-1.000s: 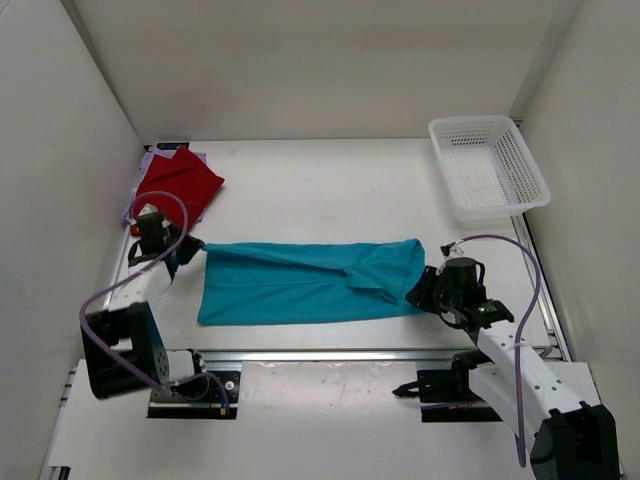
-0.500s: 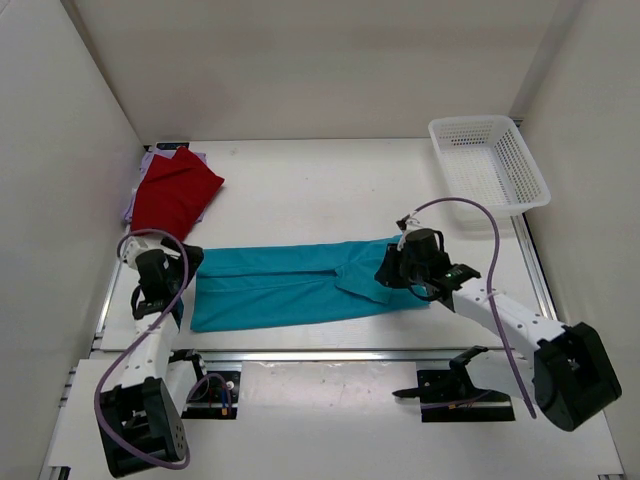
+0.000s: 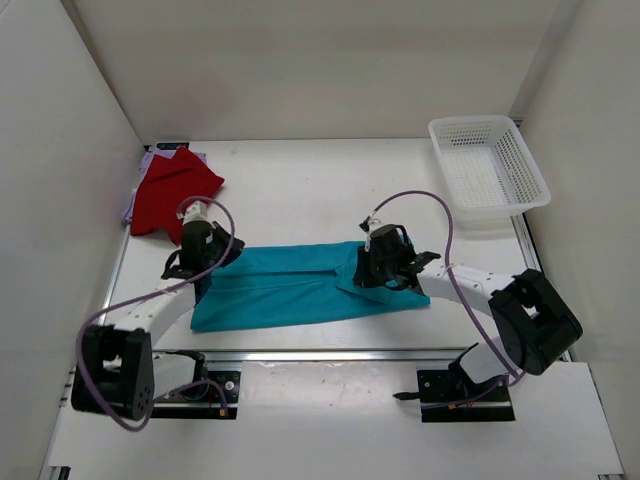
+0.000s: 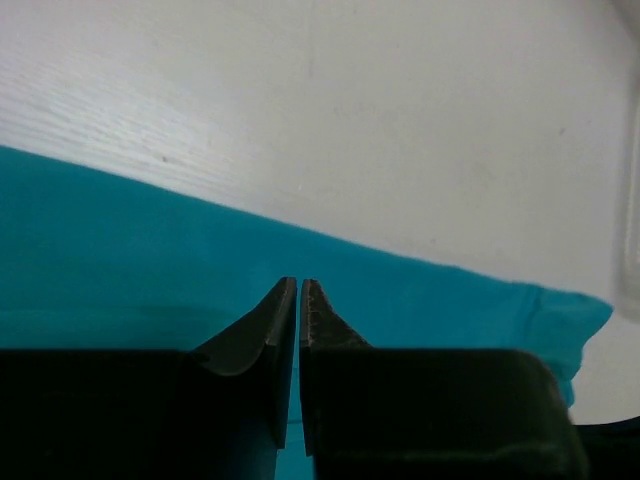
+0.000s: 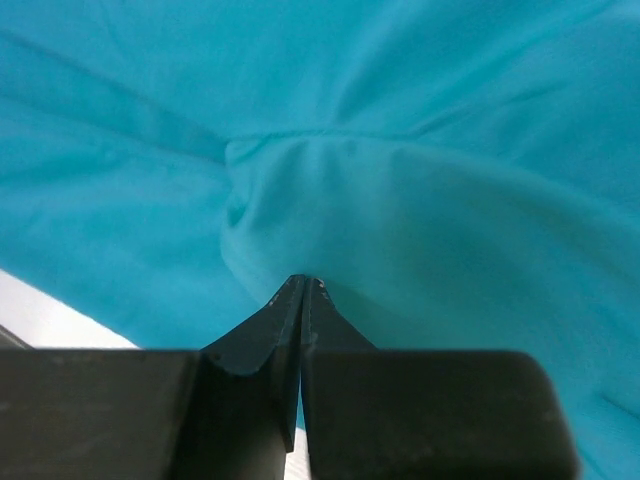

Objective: Fold and stack the t-shirts
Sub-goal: Fold the other side of the tshirt into a rectangle, then rotate the tshirt 90 degrees, then grab the bottom of the folded rectangular tshirt with both arms

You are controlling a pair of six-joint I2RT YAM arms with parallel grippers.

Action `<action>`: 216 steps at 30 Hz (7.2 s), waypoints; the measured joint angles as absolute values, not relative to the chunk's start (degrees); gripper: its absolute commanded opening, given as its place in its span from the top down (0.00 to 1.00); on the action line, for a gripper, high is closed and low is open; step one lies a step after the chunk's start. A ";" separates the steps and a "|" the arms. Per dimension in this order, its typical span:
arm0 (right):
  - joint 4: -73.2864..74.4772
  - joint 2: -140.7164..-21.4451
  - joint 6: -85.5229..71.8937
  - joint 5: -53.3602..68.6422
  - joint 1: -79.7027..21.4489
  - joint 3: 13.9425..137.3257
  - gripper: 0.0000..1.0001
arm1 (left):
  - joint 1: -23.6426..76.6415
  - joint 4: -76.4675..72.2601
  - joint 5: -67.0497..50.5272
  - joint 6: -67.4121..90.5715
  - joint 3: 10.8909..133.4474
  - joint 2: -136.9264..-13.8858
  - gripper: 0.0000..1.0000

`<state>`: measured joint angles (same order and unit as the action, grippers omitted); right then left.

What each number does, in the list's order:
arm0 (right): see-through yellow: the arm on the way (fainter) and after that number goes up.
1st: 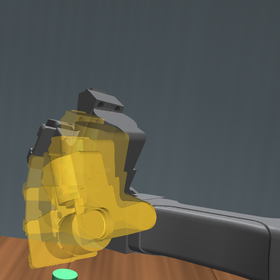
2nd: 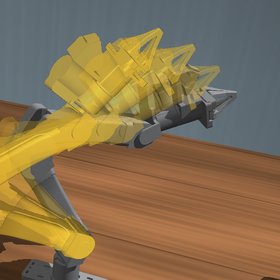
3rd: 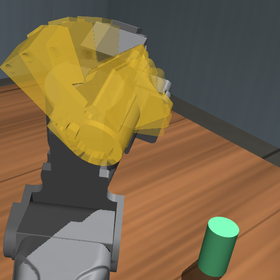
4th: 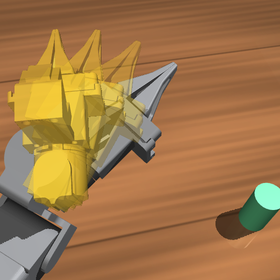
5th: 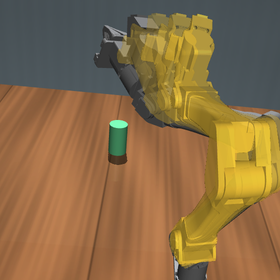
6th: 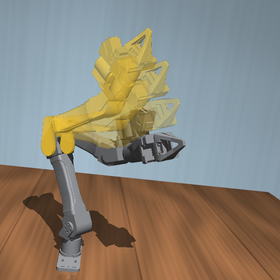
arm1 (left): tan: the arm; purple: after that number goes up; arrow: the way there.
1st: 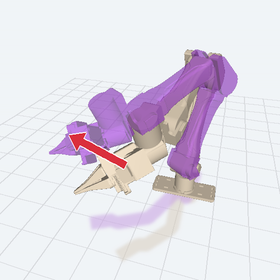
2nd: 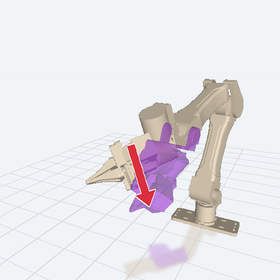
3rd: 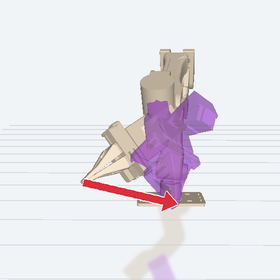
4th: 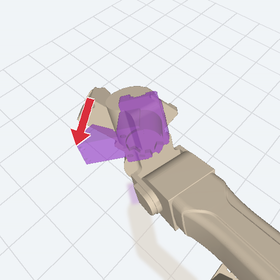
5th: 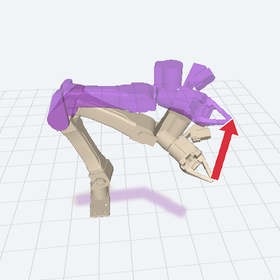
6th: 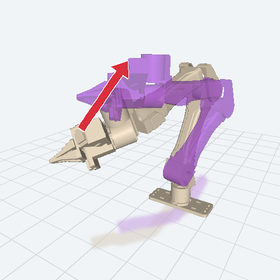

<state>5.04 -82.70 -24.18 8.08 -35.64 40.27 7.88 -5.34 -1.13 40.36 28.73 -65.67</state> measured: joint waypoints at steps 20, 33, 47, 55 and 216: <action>-1.48 -79.66 -26.06 14.79 -9.72 40.42 0.60 | 4.99 -18.83 -9.74 48.25 25.87 -75.29 0.93; -15.90 -90.19 -35.92 30.83 1.06 35.66 0.74 | 2.13 -24.03 -11.18 52.88 22.28 -83.26 0.94; -23.20 -93.67 -41.32 34.28 3.57 35.66 0.64 | -2.15 -27.83 -12.62 55.16 19.44 -85.93 0.97; -23.29 -95.88 -40.93 35.55 3.40 35.75 0.93 | -2.26 -27.94 -12.62 55.13 19.44 -86.00 0.99; -10.04 -63.13 -43.53 30.09 -26.35 9.10 1.00 | 31.73 3.42 -14.24 29.71 23.00 -71.79 1.00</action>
